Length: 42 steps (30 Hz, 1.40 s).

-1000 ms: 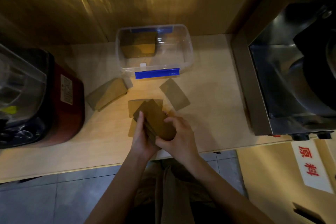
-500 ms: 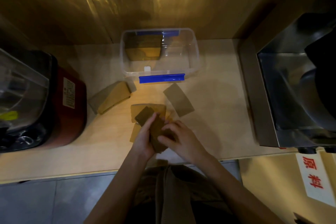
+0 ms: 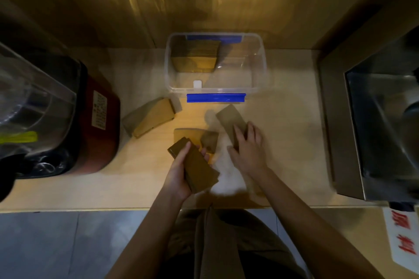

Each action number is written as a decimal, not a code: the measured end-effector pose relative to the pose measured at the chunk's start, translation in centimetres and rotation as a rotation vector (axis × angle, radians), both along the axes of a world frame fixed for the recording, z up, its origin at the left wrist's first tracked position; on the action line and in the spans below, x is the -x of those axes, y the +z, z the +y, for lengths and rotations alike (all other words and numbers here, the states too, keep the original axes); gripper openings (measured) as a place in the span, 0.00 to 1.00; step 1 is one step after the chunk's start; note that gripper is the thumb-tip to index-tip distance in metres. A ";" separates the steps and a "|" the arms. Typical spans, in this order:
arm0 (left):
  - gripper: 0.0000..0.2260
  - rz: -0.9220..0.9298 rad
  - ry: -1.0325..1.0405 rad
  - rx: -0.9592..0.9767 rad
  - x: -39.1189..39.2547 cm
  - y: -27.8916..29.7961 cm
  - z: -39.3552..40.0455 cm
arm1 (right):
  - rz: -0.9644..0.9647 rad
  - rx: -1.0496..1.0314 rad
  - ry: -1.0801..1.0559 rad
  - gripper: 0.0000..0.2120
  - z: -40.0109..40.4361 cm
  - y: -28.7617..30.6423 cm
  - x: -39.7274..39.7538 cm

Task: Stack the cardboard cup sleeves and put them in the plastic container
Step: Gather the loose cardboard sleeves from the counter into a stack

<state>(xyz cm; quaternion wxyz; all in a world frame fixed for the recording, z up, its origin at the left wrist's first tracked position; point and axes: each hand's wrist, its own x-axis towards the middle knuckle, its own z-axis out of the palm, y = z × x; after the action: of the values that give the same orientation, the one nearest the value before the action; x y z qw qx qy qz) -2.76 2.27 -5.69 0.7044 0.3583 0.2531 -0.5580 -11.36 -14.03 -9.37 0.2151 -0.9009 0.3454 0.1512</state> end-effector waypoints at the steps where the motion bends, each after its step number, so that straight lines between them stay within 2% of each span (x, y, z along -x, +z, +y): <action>1: 0.13 0.002 0.002 -0.006 0.0 0.0 0.0 | -0.008 0.029 0.001 0.28 0.2 -0.2 0.0; 5: 0.13 -0.006 0.007 -0.015 0.0 0.0 -0.1 | -0.023 0.127 0.036 0.25 0.8 -0.2 0.3; 10: 0.14 -0.016 0.003 -0.026 0.0 0.2 -0.1 | 0.028 0.102 0.040 0.25 0.7 0.7 0.3; 12: 0.16 -0.018 0.010 -0.036 0.1 0.2 0.0 | -0.048 0.005 -0.042 0.24 0.9 2.3 0.1; 15: 0.21 -0.029 0.036 -0.021 0.2 -0.1 0.4 | -0.290 -0.291 -0.162 0.22 2.4 4.6 0.1; 17: 0.27 -0.061 0.047 0.037 0.4 -0.1 0.8 | -0.432 -0.483 -0.145 0.21 4.1 6.1 0.4; 19: 0.28 -0.130 0.015 0.093 0.6 0.2 1.2 | -0.423 -0.533 -0.064 0.21 5.8 7.0 0.8; 24: 0.24 -0.117 0.046 0.070 1.1 0.6 2.1 | -0.338 -0.429 0.156 0.28 8.6 6.9 1.1; 27: 0.20 -0.119 0.055 0.027 1.3 0.6 2.6 | -0.284 -0.375 0.258 0.29 8.9 6.0 1.4; 31: 0.10 -0.160 0.088 -0.020 1.8 0.7 2.9 | -0.277 -0.439 0.288 0.20 8.2 6.0 0.8; 33: 0.10 -0.149 0.125 -0.041 1.9 0.8 3.2 | -0.312 -0.442 0.215 0.13 7.4 5.8 0.0; 34: 0.10 -0.131 0.155 -0.052 1.8 0.8 3.4 | -0.316 -0.372 0.217 0.12 6.9 5.4 -0.5; 37: 0.07 -0.080 0.224 -0.086 1.7 0.7 4.1 | -0.205 -0.143 0.339 0.19 5.2 3.7 -1.9; 39: 0.09 -0.070 0.229 -0.105 1.8 0.5 4.6 | -0.109 -0.070 0.424 0.26 4.3 2.7 -2.8; 42: 0.13 -0.060 0.219 -0.107 2.1 0.5 5.0 | -0.040 -0.011 0.527 0.28 3.6 1.6 -3.4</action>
<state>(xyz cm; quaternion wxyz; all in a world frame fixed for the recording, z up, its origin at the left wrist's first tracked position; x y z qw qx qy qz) -4.89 7.29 -5.16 0.7482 0.3822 0.2990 -0.4524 -7.95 -10.42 -7.77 0.1798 -0.9614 0.0936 0.1862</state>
